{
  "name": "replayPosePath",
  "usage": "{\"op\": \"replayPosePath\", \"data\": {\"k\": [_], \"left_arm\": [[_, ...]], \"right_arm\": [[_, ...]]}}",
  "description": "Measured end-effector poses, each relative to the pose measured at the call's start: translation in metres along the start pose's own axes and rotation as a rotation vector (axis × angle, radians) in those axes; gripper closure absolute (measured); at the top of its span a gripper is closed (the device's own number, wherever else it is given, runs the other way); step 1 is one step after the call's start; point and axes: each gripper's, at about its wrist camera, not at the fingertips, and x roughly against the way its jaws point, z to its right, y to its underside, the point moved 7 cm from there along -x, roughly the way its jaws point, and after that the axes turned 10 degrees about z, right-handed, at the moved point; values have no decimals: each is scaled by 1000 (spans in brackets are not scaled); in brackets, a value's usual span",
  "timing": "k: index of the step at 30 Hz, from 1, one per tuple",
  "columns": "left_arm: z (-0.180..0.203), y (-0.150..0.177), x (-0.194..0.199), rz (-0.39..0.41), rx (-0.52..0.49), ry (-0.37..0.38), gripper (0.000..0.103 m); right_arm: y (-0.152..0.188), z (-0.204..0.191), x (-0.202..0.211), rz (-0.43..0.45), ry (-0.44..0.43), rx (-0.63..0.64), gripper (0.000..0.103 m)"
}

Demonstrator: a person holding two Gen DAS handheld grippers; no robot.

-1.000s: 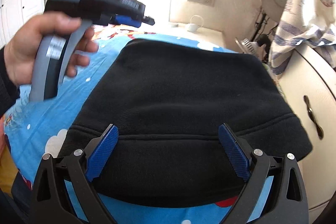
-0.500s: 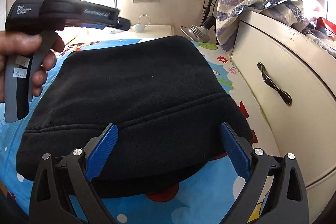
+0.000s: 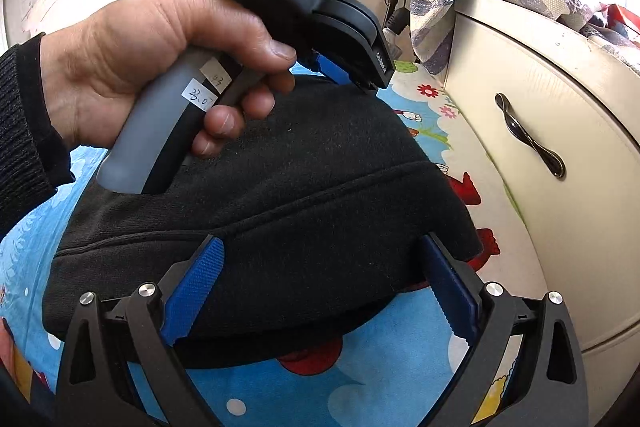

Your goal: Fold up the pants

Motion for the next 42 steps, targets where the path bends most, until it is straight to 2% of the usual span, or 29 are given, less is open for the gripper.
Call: {"op": "replayPosePath", "data": {"k": [5,10,13,14,15,16,17,18,20,22,23,25,27,28,29,32,35,37,39,40,42], "left_arm": [[1,-2,3,27,-12,-28,73],[-3,-11,44,134,149,38,73],[-8,1,62,135,172,11,73],[-13,8,68,133,200,-7,70],[-18,16,76,129,238,-19,58],[-25,25,84,127,279,-37,49],[-32,36,93,128,319,-56,35],[-40,48,102,127,358,-71,32],[-58,77,122,124,440,-119,32],[-72,106,149,145,495,-166,24],[-77,121,160,146,499,-195,18],[-82,149,178,123,486,-258,17],[-78,174,197,117,471,-277,12],[-75,184,207,127,466,-283,9],[-71,193,215,136,461,-294,2],[-55,215,228,138,459,-285,2],[-40,226,228,123,482,-264,2],[-32,226,226,131,472,-267,2],[-27,221,230,165,468,-264,2],[-24,216,230,183,471,-249,2],[-22,211,232,207,484,-225,2]], "right_arm": [[2,0,1,-6,4,-3,9],[3,-1,3,-16,1,-9,8],[0,2,-3,-25,-4,-7,8],[0,2,-3,-25,-5,-7,8],[-1,3,-4,-25,-5,-8,8],[-1,3,-4,-26,-2,-8,8],[-2,3,-5,-28,-1,-8,8],[-2,4,-6,-29,0,-11,8],[-1,4,-6,-28,0,-11,8],[1,4,-4,-34,-3,-12,8],[2,4,-3,-39,-5,-13,7],[6,6,1,-62,-12,-22,6],[5,11,6,-86,-10,-42,6],[2,13,11,-78,-3,-45,6],[-4,17,15,-57,23,-33,6],[-25,26,23,13,72,-20,6],[-44,32,16,50,90,-25,6],[-53,40,0,37,123,-8,6],[-45,48,-17,-30,173,14,6],[-35,50,-28,-77,168,21,6],[-24,56,-30,-57,126,-34,6]]}}
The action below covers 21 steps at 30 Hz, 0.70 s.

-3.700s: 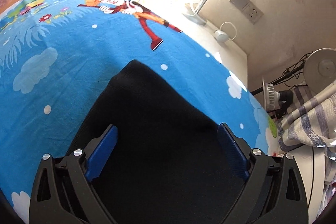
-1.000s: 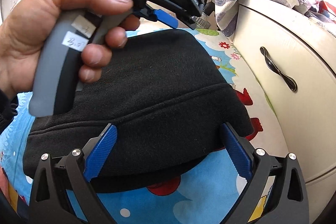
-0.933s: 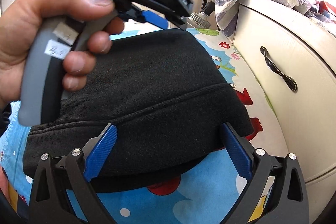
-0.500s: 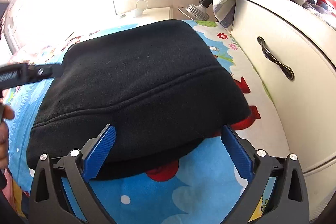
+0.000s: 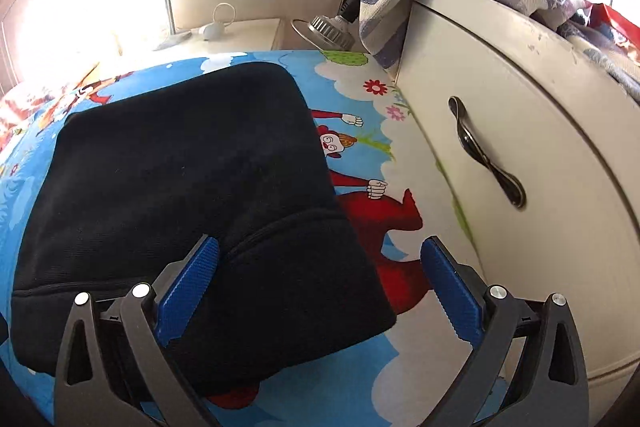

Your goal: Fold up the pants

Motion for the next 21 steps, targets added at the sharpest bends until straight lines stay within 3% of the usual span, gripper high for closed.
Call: {"op": "replayPosePath", "data": {"k": [9,15,21], "left_arm": [[-4,3,4,-4,-1,-40,2],[2,12,17,-17,-41,-74,2],[18,21,30,-25,-96,-46,2]], "right_arm": [[7,0,16,6,9,-36,5],[23,-11,55,-27,-6,-23,5],[24,-22,100,1,-29,-14,5]]}}
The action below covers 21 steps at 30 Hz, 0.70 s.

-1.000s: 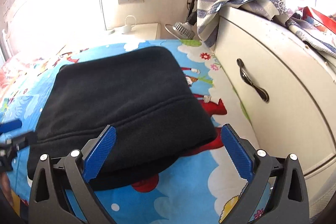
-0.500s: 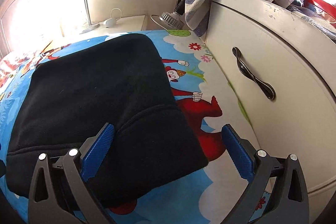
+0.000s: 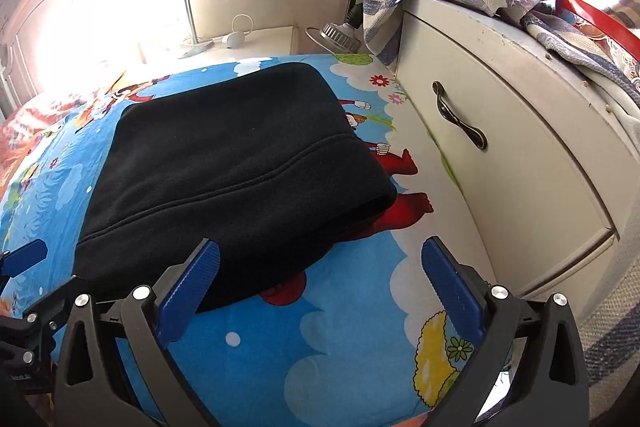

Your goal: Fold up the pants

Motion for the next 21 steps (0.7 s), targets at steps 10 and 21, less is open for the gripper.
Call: {"op": "replayPosePath", "data": {"k": [10,21], "left_arm": [[3,-9,20,39,2,9,2],[-2,-16,25,53,18,5,2]], "right_arm": [[-9,-7,28,40,-17,-1,5],[-6,-11,25,31,-24,10,5]]}}
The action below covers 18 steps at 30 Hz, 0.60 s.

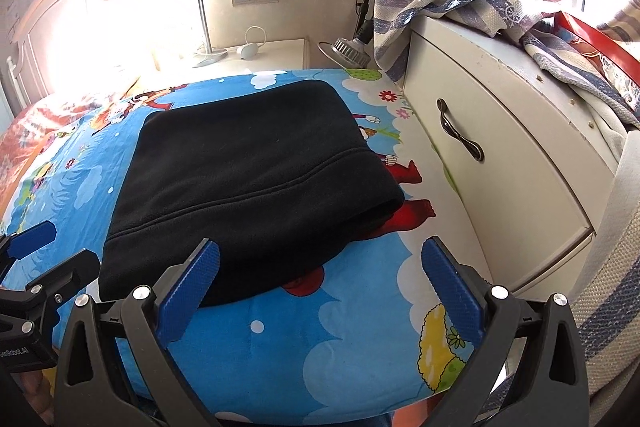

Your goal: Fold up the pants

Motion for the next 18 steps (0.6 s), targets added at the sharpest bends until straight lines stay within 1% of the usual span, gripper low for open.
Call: {"op": "replayPosePath", "data": {"k": [18], "left_arm": [[-1,-4,4,15,3,-2,2]], "right_arm": [[-1,-2,2,1,-14,-3,5]]}}
